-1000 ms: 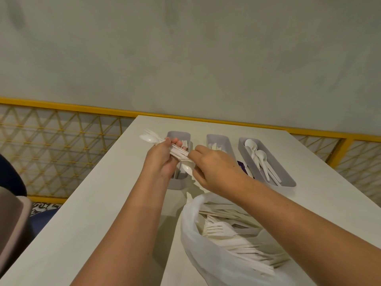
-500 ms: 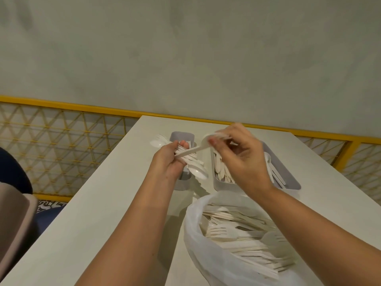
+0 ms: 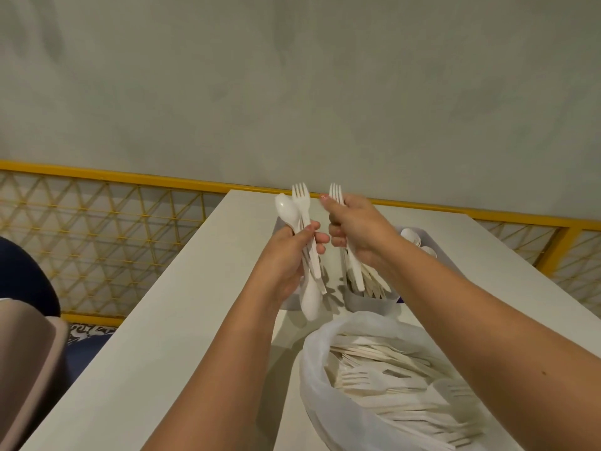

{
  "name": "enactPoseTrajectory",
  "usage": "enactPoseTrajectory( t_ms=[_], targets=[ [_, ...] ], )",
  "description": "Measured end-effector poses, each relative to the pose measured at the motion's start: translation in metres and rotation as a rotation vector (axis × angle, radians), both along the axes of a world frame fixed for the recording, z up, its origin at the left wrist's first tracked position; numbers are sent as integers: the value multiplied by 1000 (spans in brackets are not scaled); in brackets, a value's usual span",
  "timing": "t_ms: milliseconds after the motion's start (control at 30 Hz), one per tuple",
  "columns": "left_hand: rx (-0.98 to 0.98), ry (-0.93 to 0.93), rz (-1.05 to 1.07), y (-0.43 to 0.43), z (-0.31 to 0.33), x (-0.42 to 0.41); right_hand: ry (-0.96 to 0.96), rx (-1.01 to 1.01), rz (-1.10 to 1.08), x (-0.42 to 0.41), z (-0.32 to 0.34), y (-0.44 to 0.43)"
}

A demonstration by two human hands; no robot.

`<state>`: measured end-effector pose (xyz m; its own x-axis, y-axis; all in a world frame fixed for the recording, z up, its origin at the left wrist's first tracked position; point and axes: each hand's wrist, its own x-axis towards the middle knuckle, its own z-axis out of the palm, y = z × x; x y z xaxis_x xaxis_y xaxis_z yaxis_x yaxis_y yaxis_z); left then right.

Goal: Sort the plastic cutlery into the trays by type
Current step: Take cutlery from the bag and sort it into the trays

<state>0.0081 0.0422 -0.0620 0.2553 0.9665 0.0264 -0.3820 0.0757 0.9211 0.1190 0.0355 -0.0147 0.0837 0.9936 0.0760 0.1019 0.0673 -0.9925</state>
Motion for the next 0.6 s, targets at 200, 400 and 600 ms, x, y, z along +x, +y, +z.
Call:
enactPoseTrajectory(
  t_ms=[200,400,600],
  targets=[
    [46,67,-63,-2,2,-6,-143,-61,18,-10,-2,12],
    [30,155,52,4,6,-21,-208,13,-81,-16,-2,25],
    [-68,-4,197,18,6,-63,-271,-49,-197,-11,-4,52]
  ],
)
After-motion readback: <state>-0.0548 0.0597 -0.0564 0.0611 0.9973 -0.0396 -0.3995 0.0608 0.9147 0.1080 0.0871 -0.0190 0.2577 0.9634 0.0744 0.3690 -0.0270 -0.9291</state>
